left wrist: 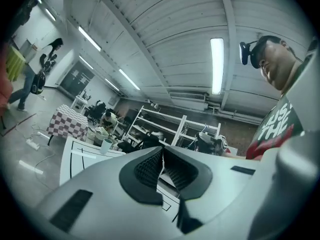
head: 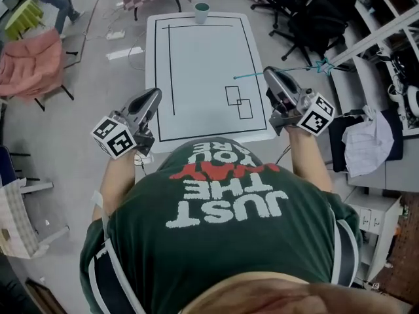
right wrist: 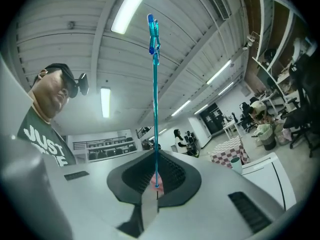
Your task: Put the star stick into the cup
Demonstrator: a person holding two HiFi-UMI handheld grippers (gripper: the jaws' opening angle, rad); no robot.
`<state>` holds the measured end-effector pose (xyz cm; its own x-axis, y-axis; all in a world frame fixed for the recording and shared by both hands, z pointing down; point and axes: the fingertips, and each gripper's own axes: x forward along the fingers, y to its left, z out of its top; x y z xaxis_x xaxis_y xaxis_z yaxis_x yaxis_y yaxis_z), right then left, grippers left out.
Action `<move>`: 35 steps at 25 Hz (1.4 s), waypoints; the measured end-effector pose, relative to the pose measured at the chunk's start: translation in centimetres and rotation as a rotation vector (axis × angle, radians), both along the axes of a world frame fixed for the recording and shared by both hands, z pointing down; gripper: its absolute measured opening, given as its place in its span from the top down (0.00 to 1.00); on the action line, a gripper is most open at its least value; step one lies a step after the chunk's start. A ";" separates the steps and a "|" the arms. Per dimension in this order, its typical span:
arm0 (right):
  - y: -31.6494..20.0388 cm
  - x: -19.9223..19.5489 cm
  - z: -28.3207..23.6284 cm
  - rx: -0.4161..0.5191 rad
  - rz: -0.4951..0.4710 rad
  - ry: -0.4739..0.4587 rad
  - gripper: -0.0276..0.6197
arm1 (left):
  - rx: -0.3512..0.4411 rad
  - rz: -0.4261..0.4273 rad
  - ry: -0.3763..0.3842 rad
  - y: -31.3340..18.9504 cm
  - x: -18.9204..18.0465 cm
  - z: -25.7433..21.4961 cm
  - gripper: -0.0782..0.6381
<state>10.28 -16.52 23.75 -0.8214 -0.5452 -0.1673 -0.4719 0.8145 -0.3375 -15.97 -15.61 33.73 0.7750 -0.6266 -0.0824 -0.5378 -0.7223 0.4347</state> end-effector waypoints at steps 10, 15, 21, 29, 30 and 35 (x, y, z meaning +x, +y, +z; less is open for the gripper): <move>-8.2 -4.4 1.3 -0.054 0.051 0.041 0.89 | -0.027 0.054 0.035 -7.5 -4.1 3.0 0.86; -11.1 -3.6 3.0 -0.080 0.037 0.065 0.89 | -0.032 0.032 0.023 -10.4 -3.3 4.5 0.86; -17.5 0.6 5.6 -0.093 -0.014 0.069 0.89 | -0.018 -0.025 -0.061 -15.8 1.0 4.8 0.86; -31.0 5.1 8.5 -0.048 -0.106 0.095 0.89 | 0.033 -0.118 -0.226 -26.5 6.3 3.7 0.86; -32.8 5.3 8.7 -0.038 -0.108 0.107 0.89 | 0.037 -0.120 -0.225 -28.1 6.8 3.8 0.86; -41.0 3.3 10.5 -0.018 -0.087 0.129 0.89 | 0.035 -0.093 -0.229 -35.9 6.4 6.5 0.86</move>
<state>13.58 -57.51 34.28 -0.8798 -0.4728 -0.0482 -0.4399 0.8486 -0.2940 -9.56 -51.53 40.25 0.7149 -0.6961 0.0660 -0.6845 -0.6775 0.2691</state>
